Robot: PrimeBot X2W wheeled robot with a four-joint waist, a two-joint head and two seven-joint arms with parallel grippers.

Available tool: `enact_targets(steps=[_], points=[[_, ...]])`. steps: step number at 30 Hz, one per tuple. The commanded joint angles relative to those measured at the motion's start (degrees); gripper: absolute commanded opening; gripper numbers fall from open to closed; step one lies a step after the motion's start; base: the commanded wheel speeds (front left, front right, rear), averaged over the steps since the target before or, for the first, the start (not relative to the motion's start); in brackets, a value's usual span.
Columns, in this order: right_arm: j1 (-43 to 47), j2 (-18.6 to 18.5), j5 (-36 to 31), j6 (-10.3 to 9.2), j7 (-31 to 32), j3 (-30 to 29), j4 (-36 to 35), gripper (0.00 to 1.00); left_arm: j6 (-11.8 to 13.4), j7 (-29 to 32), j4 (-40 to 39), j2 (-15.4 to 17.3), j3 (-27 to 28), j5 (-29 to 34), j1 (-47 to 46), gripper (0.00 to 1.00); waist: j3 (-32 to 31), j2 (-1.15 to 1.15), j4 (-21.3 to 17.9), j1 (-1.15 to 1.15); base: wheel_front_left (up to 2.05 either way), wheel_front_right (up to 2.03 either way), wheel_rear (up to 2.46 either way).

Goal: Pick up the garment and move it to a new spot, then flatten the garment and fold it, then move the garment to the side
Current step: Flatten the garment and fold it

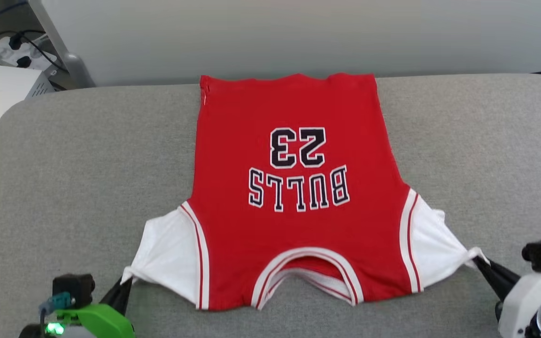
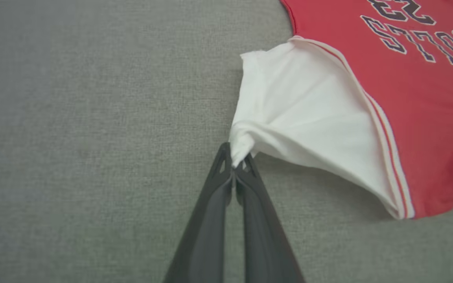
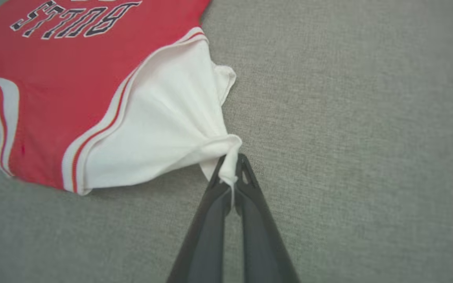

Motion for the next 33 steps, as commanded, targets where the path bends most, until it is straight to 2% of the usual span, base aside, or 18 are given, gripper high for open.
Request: enact_targets(steps=[1,5,11,12,13,14,15,21,28,31,33], points=[[2.6,-0.73,-0.01,-0.05,-0.34,-0.91,-0.17,0.0,0.81,-0.32,-0.23,0.52,0.21,-0.43,2.62,0.0,-0.86,0.0,0.34,0.0,0.0,0.0,0.0],[8.98,-1.69,0.02,-0.05,-0.21,-3.4,-1.86,0.0,1.91,-0.32,-1.44,0.18,1.46,-0.17,7.46,0.0,-1.17,0.0,0.31,0.0,0.0,0.0,0.0],[15.88,-2.69,0.77,-0.05,3.35,-6.77,-4.11,0.0,2.53,-0.32,-3.27,-0.39,3.04,1.17,10.97,0.0,-0.98,0.0,0.85,0.0,0.0,0.0,0.0],[16.37,-2.54,0.77,-0.05,3.81,-7.67,-4.43,0.1,2.7,-0.32,-3.76,-0.49,3.44,1.65,11.04,0.0,-0.83,0.0,0.93,0.0,0.0,0.0,0.0],[16.65,-2.32,0.88,-0.05,4.43,-8.37,-4.72,0.29,2.83,-0.32,-4.17,-0.58,3.73,1.98,11.06,0.0,-0.68,0.0,0.96,0.0,0.0,0.0,0.0],[16.81,-2.08,1.05,-0.05,5.44,-9.23,-5.13,0.6,2.94,-0.32,-4.76,-0.7,4.09,2.38,11.0,0.0,-0.53,0.0,0.98,0.0,0.0,0.0,0.0],[16.61,-2.05,0.79,-0.05,5.64,-10.12,-5.62,1.0,3.11,-0.32,-5.27,-0.75,4.43,2.85,10.87,0.0,-0.4,0.0,1.02,0.0,0.0,0.0,0.0],[14.12,-3.89,-0.43,-0.05,7.43,-17.72,-11.46,1.0,3.88,-0.32,-8.79,-1.61,5.67,5.67,9.29,0.0,1.21,0.0,1.73,0.0,0.0,0.0,0.0],[6.38,-8.9,-3.32,-0.05,10.97,-33.37,-21.6,1.0,5.38,-0.32,-15.38,-4.26,9.51,10.36,6.56,0.0,6.41,0.0,4.58,0.0,0.0,0.0,0.0],[0.57,-8.91,-5.44,-0.05,15.32,-40.08,-24.0,1.0,6.15,-0.32,-18.33,-5.42,10.28,12.78,4.84,0.0,9.76,0.0,6.56,0.0,0.0,0.0,0.0],[-4.06,-8.59,-7.31,-0.05,20.48,-42.42,-25.4,1.0,6.38,-0.32,-20.09,-6.17,10.37,14.27,3.66,0.0,12.17,0.0,8.12,0.0,0.0,0.0,0.0]])
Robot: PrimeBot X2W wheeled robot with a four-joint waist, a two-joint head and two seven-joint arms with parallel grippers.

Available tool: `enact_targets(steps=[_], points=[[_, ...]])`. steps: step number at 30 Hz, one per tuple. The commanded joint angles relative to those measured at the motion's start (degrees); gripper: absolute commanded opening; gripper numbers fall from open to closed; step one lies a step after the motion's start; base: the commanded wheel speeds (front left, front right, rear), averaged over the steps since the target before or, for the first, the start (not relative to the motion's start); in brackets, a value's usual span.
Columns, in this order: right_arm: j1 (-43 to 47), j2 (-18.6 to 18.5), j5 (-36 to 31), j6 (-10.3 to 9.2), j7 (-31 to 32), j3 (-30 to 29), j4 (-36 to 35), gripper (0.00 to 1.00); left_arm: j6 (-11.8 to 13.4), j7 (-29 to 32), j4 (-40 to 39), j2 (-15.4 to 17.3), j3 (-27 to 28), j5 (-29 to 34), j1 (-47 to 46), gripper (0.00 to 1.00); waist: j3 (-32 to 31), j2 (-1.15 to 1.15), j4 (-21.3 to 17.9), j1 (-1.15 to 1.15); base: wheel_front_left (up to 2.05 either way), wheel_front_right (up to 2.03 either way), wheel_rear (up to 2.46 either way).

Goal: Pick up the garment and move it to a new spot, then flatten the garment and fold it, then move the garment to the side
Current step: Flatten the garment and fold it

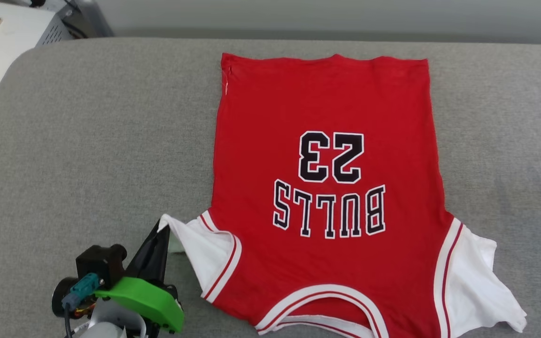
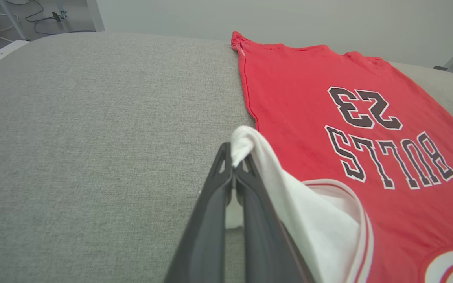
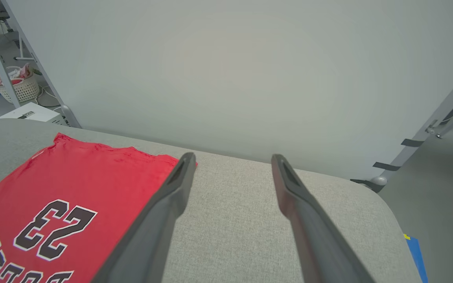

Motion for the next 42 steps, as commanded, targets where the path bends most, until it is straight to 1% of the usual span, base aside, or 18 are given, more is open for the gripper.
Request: enact_targets(steps=[1,4,5,7,10,14,17,19,22,26,28,30,32,33,34,38,40,42], points=[[-3.63,0.79,-1.71,-0.05,3.57,-0.57,-0.59,1.0,0.38,-0.32,-0.94,-0.56,0.28,1.29,-1.51,0.0,6.01,0.0,4.52,0.0,0.0,0.0,0.0],[-11.94,1.91,-3.25,-0.05,15.01,-0.45,-0.08,1.0,0.54,-0.32,-3.23,-1.51,0.41,2.98,-2.82,0.0,9.85,0.0,6.6,0.0,0.0,0.0,0.0],[-15.29,2.66,-3.36,-0.05,19.78,-0.23,0.89,1.0,0.55,-0.32,-4.0,-2.01,0.38,3.61,-3.27,0.0,11.19,0.0,7.45,0.0,0.0,0.0,0.0],[-21.66,4.54,-3.13,-0.05,30.64,0.81,4.22,1.0,0.42,-0.32,-5.18,-3.05,0.35,4.57,-3.79,0.0,13.49,0.0,8.82,0.0,0.0,0.0,0.0],[-29.16,6.24,-4.62,-0.05,43.12,2.07,8.38,1.0,0.24,-0.32,-6.15,-4.15,0.1,6.29,-4.72,0.0,16.35,0.0,10.66,0.0,0.0,0.0,0.0],[-37.81,9.2,-9.32,-0.05,52.72,2.18,13.03,1.0,-0.67,-0.32,-7.43,-6.18,0.18,8.07,-6.23,0.0,20.46,0.0,13.08,0.0,0.0,0.0,0.0],[-42.14,10.77,-13.25,-0.05,56.23,1.91,15.9,1.0,-1.33,-0.33,-8.13,-7.41,0.4,9.44,-7.21,0.0,23.29,0.0,14.69,0.0,0.0,0.0,0.0],[-43.94,11.94,-15.56,-0.05,57.26,1.18,18.02,1.0,-1.77,-0.33,-8.48,-8.03,0.23,10.35,-7.72,0.0,24.72,0.0,15.63,0.0,0.0,0.0,0.0],[-44.59,12.66,-18.64,-0.05,58.11,1.07,20.28,1.0,-2.31,-0.33,-9.12,-8.61,-0.1,11.68,-8.56,0.0,26.47,0.0,16.85,0.0,0.0,0.0,0.0],[-42.42,13.09,-20.48,-0.05,57.99,0.59,22.79,1.0,-2.62,-0.33,-9.78,-9.2,0.12,12.3,-9.2,0.0,27.68,0.0,17.57,0.0,0.0,0.0,0.0],[-40.33,13.37,-20.29,-0.05,58.35,0.42,23.87,1.0,-2.55,-0.33,-9.27,-9.07,-0.17,12.98,-9.3,0.0,27.8,0.0,17.62,0.0,0.0,0.0,0.0],[-38.2,13.02,-20.09,-0.05,59.21,1.25,23.94,1.0,-2.58,-0.33,-9.32,-9.57,0.09,12.71,-9.13,0.0,27.85,0.0,17.43,0.0,0.0,0.0,0.0],[-36.55,12.58,-19.11,-0.05,60.07,1.06,23.68,1.0,-2.23,-0.33,-9.09,-9.39,0.42,13.12,-8.93,0.0,27.69,0.0,17.25,0.0,0.0,0.0,0.0],[-36.11,12.39,-18.83,-0.05,60.07,0.79,23.42,0.34,-2.18,-0.33,-9.05,-9.4,0.55,13.17,-8.84,0.0,27.6,0.0,17.17,0.0,0.0,0.0,0.0],[-35.71,12.11,-18.72,-0.05,59.61,0.59,22.89,0.0,-2.14,-0.33,-8.91,-9.37,0.65,13.17,-8.67,0.0,27.37,0.0,17.01,0.0,0.0,0.0,0.0],[-35.58,12.03,-18.66,-0.05,57.57,-0.14,21.47,0.0,-1.92,-0.33,-8.32,-9.26,1.28,12.94,-7.98,0.0,25.73,0.0,16.05,0.0,0.0,0.0,0.0],[-36.26,13.2,-18.06,-0.05,55.3,-0.61,20.75,0.0,-1.8,-0.33,-7.68,-8.99,1.61,12.73,-7.3,0.0,23.95,0.0,15.07,0.0,0.0,0.0,0.0],[-36.66,13.86,-17.7,-0.05,52.98,0.13,19.58,0.0,-1.64,-0.32,-7.02,-8.68,1.77,12.62,-6.59,0.0,22.22,0.0,14.12,0.0,0.0,0.0,0.0]])
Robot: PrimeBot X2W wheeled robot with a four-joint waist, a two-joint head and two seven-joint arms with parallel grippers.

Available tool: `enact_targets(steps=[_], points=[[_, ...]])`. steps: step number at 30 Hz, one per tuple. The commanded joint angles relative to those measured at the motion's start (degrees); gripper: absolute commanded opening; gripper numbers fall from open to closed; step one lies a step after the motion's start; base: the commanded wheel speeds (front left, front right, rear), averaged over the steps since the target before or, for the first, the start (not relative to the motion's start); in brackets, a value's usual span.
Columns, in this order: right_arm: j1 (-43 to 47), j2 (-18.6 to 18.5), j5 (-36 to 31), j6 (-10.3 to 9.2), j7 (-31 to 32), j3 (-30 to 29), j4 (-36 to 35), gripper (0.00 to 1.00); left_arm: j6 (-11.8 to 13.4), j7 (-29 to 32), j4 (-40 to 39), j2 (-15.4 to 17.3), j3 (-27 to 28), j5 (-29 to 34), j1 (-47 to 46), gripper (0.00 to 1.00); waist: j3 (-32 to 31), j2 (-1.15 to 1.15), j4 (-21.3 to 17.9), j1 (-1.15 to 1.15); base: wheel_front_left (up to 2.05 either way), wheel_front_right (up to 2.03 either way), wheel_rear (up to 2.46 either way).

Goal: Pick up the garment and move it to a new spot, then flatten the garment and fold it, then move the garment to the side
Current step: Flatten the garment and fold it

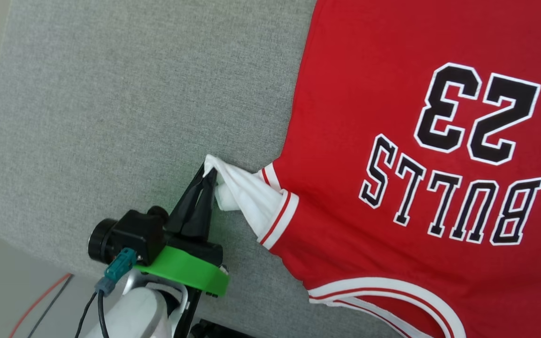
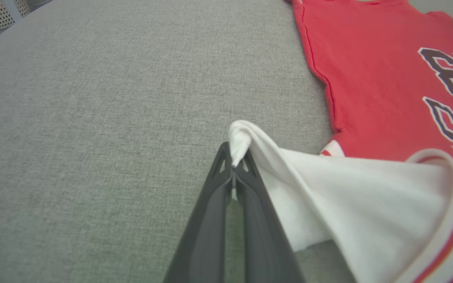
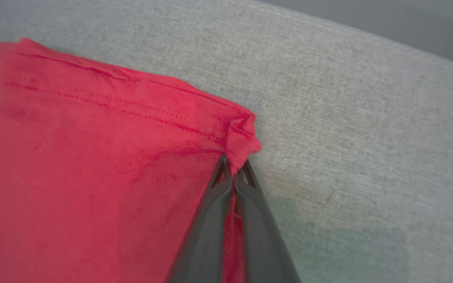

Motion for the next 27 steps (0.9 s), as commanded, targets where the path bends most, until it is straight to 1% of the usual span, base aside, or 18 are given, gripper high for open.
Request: enact_targets(steps=[1,3,4,9,13,17,21,24,27], points=[[2.68,1.59,1.14,-0.02,-0.77,1.61,0.24,0.0,0.66,-0.31,0.55,0.56,0.34,-0.04,1.06,0.0,-3.88,0.0,-2.75,-0.01,0.0,0.0,0.0],[2.94,1.88,2.69,-0.02,-2.75,2.77,-0.75,0.0,1.32,-0.31,0.77,0.71,0.84,-0.31,2.2,0.0,-6.28,0.0,-4.22,-0.01,0.0,0.0,0.0],[3.35,1.29,3.33,-0.02,-3.78,3.78,-1.52,0.0,1.62,-0.31,0.73,0.9,1.02,-0.37,2.83,0.0,-7.63,0.0,-4.9,-0.01,0.0,0.0,0.0],[8.62,-3.78,7.91,-0.02,-7.71,7.51,-5.63,0.0,2.77,0.36,0.49,2.67,1.49,-0.5,5.53,0.0,-13.89,0.0,-7.71,-0.01,0.0,0.0,0.0],[16.13,-7.94,12.77,-0.02,-10.97,8.02,-10.48,0.0,3.96,1.16,-0.56,4.08,2.14,-0.86,7.7,0.0,-18.21,0.0,-10.05,-0.01,0.0,0.0,0.0],[26.04,-11.36,15.77,-0.02,-14.12,6.75,-15.42,0.0,5.3,1.91,-1.41,5.41,2.94,-1.62,10.5,0.0,-21.69,0.0,-12.65,-0.01,0.0,0.0,0.0],[37.56,-13.41,17.42,-0.02,-16.7,3.86,-18.74,0.0,6.08,2.13,-1.57,6.4,3.66,-2.52,12.97,0.0,-24.4,0.0,-14.99,-0.01,0.0,0.0,0.0],[46.31,-13.62,18.4,-0.02,-18.03,0.79,-20.48,0.0,6.36,2.21,-1.32,7.14,4.1,-3.06,14.43,0.0,-25.84,0.0,-16.24,-0.01,0.0,0.0,0.0],[55.48,-12.42,18.86,-0.02,-19.0,-2.69,-22.11,0.0,6.72,2.12,-1.09,7.73,4.78,-3.73,15.82,0.0,-26.97,0.0,-17.49,-0.01,0.0,0.0,0.0]])
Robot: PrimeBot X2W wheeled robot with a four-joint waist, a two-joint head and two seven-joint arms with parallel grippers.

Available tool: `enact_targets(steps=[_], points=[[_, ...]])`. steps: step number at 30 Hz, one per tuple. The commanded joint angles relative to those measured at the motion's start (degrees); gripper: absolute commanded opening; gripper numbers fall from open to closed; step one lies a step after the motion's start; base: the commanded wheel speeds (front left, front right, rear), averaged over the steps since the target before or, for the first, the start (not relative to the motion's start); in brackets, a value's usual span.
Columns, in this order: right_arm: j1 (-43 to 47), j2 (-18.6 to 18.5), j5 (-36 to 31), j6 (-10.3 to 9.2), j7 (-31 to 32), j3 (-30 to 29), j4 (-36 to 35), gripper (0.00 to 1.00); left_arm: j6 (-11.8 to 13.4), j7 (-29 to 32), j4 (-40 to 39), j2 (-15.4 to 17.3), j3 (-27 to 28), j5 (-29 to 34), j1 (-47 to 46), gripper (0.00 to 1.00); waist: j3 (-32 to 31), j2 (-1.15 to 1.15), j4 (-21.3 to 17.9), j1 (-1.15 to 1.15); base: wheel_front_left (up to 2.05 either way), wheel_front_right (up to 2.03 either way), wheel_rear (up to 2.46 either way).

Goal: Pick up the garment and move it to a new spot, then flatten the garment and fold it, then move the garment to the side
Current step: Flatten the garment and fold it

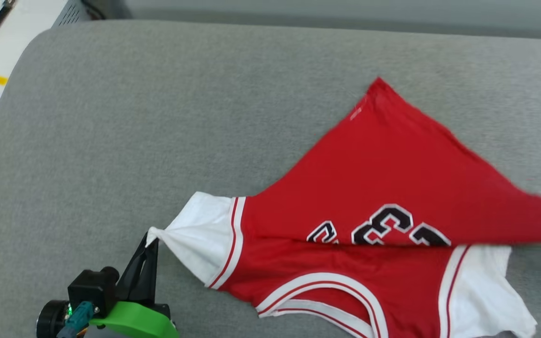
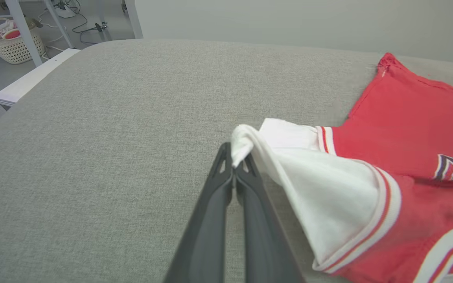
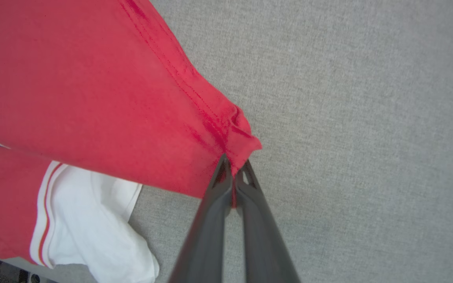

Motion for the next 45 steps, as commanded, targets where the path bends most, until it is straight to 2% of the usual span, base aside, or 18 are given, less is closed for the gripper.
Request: enact_targets(steps=[1,6,7,11,12,13,14,19,25,28,31,34,39,45], points=[[3.38,0.98,0.61,-0.04,-0.61,-1.33,-0.69,0.0,0.36,-0.07,0.14,0.52,0.45,-0.53,1.06,0.0,-4.01,0.0,-4.12,0.0,0.0,0.0,0.0],[17.2,6.82,-0.34,-0.04,-0.84,-5.09,-2.24,0.0,0.3,-0.11,0.44,0.89,0.79,-1.15,1.76,0.0,-4.23,0.0,-4.92,0.0,0.0,0.0,0.0],[22.24,11.13,-1.62,-0.04,-1.72,-5.14,-1.43,0.0,0.12,-0.21,0.74,0.75,0.72,-1.25,1.57,0.0,-3.98,0.0,-5.02,0.0,0.0,0.0,0.0],[23.98,15.05,-3.4,-0.04,-3.88,-4.63,0.51,0.0,-0.3,-0.29,1.43,0.47,0.42,-1.37,1.13,0.0,-3.79,0.0,-5.17,0.0,0.0,0.0,0.0],[23.6,15.6,-3.5,-0.04,-4.71,-5.03,0.67,0.03,-0.37,-0.32,1.59,0.44,0.4,-1.4,1.08,0.0,-3.85,0.0,-5.24,0.0,0.0,0.0,0.0],[23.07,15.92,-3.78,-0.04,-5.61,-5.54,0.64,0.38,-0.44,-0.35,1.75,0.43,0.38,-1.44,1.05,0.0,-3.94,0.0,-5.31,0.0,0.0,0.0,0.0],[22.39,15.92,-4.19,-0.04,-6.5,-6.03,0.2,1.0,-0.5,-0.38,1.94,0.43,0.36,-1.48,1.04,0.0,-4.07,0.0,-5.4,0.0,0.0,0.0,0.0],[18.84,13.8,-5.16,-0.04,-9.22,-9.77,-5.65,1.0,-0.72,-0.54,2.39,0.33,0.21,-1.47,0.83,0.0,-4.75,0.0,-5.5,0.0,0.0,0.0,0.0],[12.15,10.65,-5.64,-0.04,-7.96,-12.75,-14.57,1.0,-0.82,-0.6,1.91,0.1,-0.18,-0.97,-0.16,0.0,-4.17,0.0,-4.13,0.0,0.0,0.0,0.0],[7.04,8.9,-6.57,-0.04,-5.65,-11.05,-16.85,1.0,-1.07,-0.57,1.69,0.06,-0.47,-0.55,-1.12,0.0,-3.18,0.0,-3.06,0.0,0.0,0.0,0.0],[0.42,7.14,-7.37,-0.04,-1.81,-6.43,-17.72,1.0,-1.41,-0.55,1.38,0.03,-0.78,-0.08,-2.27,0.0,-1.65,0.0,-1.76,0.0,0.0,0.0,0.0],[-6.48,6.89,-8.1,-0.04,2.52,-1.07,-15.97,1.0,-1.61,-0.58,1.05,-0.25,-1.15,0.45,-3.47,0.0,-0.04,0.0,-0.62,0.0,0.0,0.0,0.0],[-18.23,7.98,-9.15,-0.04,9.12,7.81,-7.83,1.0,-2.08,-0.64,0.81,-1.6,-2.41,1.58,-6.12,0.0,3.03,0.0,1.8,0.0,0.0,0.0,0.0],[-27.86,10.5,-10.85,-0.04,10.71,15.7,3.03,1.0,-2.94,-0.77,1.14,-3.35,-3.7,2.36,-9.08,0.0,6.5,0.0,4.36,0.0,0.0,0.0,0.0]])
